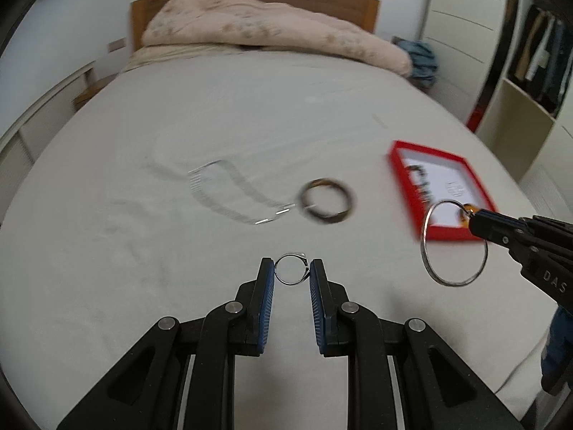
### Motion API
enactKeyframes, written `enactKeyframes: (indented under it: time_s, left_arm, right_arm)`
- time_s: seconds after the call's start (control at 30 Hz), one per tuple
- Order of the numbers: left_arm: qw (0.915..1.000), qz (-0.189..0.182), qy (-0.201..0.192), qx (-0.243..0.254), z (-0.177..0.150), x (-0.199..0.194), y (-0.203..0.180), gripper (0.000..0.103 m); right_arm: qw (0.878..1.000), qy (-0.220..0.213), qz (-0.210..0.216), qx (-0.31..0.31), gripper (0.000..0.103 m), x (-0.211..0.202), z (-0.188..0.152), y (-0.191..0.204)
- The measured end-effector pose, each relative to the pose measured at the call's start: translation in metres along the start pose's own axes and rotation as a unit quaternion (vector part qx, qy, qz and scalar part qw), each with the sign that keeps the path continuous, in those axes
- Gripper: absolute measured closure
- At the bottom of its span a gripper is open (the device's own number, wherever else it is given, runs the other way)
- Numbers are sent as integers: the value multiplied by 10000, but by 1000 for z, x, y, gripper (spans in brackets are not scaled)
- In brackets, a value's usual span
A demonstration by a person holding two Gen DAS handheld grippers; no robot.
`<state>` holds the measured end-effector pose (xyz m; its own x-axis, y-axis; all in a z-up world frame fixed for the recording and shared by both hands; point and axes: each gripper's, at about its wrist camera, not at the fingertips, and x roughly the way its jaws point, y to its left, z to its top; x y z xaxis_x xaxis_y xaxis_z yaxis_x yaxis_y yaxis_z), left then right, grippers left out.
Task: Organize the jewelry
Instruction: 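Carry the ring and silver bangle into the red box with both tools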
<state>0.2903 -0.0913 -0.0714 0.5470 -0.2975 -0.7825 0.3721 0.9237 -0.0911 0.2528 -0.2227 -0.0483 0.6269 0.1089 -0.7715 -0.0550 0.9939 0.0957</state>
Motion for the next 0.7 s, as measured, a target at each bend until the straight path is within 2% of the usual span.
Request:
enactKeyframes:
  time_s: [0.33, 0.57, 0.7]
  left_arm:
    - [9965, -628, -35, 551, 56, 52, -112, 83]
    - [9936, -800, 51, 800, 80, 100, -163, 83]
    - [9928, -807, 117, 879, 84, 125, -179, 83]
  right_arm:
    - [9967, -341, -636, 362, 98, -19, 24, -125]
    - [9942, -403, -797, 600, 98, 6, 34, -192]
    - [9933, -381, -818, 718, 98, 27, 33, -216]
